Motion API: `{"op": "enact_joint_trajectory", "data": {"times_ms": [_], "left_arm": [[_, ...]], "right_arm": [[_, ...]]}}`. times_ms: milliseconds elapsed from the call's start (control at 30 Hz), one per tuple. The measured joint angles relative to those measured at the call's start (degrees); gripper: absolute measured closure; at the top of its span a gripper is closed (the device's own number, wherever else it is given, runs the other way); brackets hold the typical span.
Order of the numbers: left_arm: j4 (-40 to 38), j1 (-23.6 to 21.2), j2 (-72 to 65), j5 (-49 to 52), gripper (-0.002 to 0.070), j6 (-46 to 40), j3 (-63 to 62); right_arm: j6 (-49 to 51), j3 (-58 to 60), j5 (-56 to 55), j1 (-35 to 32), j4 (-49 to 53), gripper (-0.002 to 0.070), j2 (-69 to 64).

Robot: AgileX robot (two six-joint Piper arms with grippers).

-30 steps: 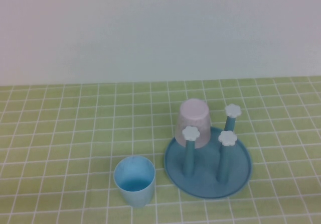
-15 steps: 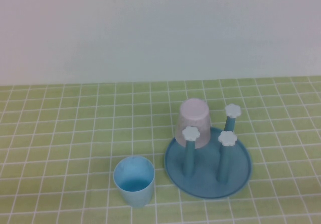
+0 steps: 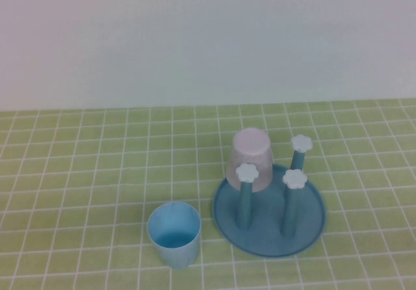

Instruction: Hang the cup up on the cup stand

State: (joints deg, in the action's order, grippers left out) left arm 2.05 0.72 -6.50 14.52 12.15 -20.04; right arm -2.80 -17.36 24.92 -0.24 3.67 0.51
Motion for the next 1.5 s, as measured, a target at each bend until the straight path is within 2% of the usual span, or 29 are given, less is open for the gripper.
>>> {"op": "enact_joint_trajectory", "data": {"times_ms": [100,267,333,467,533,767,867,900,933,1000,1100,1200,1233,1333,1400,1500], "left_arm": [[-0.1,0.0,-5.8,5.9,0.0675,-2.8,-4.7],[-2.4,0.0,-16.0,16.4,0.0675,-12.2,-12.0],[-5.9,0.0,-19.7,16.7,0.0675,-12.6,-13.4],[-15.5,0.0,-25.6,8.6,0.0675,-11.0,-13.5],[-19.4,0.0,-27.8,7.6,0.0675,-12.2,-13.9],[-25.3,0.3,-39.7,22.7,0.0662,-27.4,-21.1],[-27.0,0.3,-44.5,27.5,0.0552,-31.1,-25.4],[-27.4,0.3,-46.3,29.0,0.0613,-31.7,-27.0],[-27.9,0.3,-47.8,30.1,0.0439,-32.1,-28.2],[-29.6,0.3,-51.9,32.9,0.0310,-34.2,-31.4],[-32.0,0.3,-58.9,39.4,0.0197,-36.5,-36.4],[-35.4,0.8,-66.1,47.3,0.0204,-39.0,-42.1],[-35.7,1.8,-68.3,48.3,0.0228,-39.5,-43.2],[-34.3,7.0,-74.5,49.2,0.0217,-39.8,-47.0],[-30.4,11.4,-78.1,48.6,0.0217,-39.0,-49.3],[-22.5,16.2,-82.2,45.5,0.0216,-32.3,-52.1]], "right_arm": [[-0.4,-3.4,5.5,0.0,-1.1,0.0678,-2.9],[-1.2,-7.8,13.1,0.0,-4.0,0.0678,-11.4],[-2.0,-9.6,15.0,0.0,-5.5,0.0678,-15.5],[-8.2,-12.9,19.4,0.0,-9.3,0.0678,-23.3],[-11.1,-14.2,22.2,0.0,-11.1,0.0678,-26.7],[-16.9,-15.4,25.8,0.0,-16.4,0.0678,-33.3],[-19.3,-15.4,25.9,0.0,-16.8,0.0678,-33.5],[-19.8,-15.4,25.9,0.0,-17.0,0.0678,-33.5],[-19.9,-15.4,25.9,0.0,-17.0,0.0678,-33.5],[-20.2,-15.4,26.0,0.0,-17.1,0.0678,-33.5],[-20.4,-15.4,26.0,0.0,-17.1,0.0678,-33.5],[-20.4,-15.4,26.0,0.0,-17.1,0.0678,-33.5],[-20.4,-15.4,25.8,0.0,-17.2,0.0678,-33.5],[-20.4,-15.4,24.5,0.0,-17.3,0.0678,-33.5],[-20.4,-15.4,24.0,0.0,-17.3,0.0678,-33.5],[-20.5,-15.4,23.2,0.0,-17.3,0.0678,-33.5]]}}
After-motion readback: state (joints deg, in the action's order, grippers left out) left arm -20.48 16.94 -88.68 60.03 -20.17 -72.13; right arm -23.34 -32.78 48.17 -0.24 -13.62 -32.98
